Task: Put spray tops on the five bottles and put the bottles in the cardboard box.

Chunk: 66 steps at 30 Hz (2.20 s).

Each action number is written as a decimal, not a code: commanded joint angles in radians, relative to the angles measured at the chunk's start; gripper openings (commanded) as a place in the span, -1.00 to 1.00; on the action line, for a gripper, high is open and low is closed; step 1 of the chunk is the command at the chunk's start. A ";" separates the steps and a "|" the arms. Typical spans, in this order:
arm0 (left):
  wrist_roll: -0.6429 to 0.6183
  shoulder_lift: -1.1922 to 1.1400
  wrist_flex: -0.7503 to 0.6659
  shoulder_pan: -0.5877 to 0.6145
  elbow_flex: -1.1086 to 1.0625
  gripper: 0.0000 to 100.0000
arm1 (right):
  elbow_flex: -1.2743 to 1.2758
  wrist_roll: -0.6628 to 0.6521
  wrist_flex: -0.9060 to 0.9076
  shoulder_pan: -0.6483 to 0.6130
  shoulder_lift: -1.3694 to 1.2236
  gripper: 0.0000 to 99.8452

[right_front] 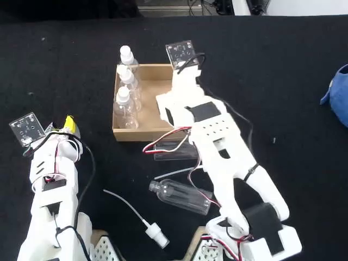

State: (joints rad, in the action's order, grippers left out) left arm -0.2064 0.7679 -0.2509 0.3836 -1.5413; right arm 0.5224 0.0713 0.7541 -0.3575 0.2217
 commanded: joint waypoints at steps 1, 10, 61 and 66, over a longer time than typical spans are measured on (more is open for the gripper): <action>0.009 0.009 -0.026 0.004 0.010 -0.94 | -0.076 -0.077 0.121 0.020 0.058 -0.73; 0.009 0.009 -0.029 0.004 0.010 -0.94 | -0.308 -0.287 0.623 0.003 0.058 -0.73; -0.299 -0.003 0.201 0.699 0.242 -0.94 | 0.394 0.018 -0.031 -0.802 0.090 -0.73; -0.299 -0.003 0.201 0.697 0.242 -0.94 | 0.321 0.049 -0.035 -0.796 -0.044 -0.73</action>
State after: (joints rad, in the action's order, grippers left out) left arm -0.4948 0.7618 -0.0407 1.0740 -1.3633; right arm 0.9244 0.1051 0.7419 -1.1308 0.2140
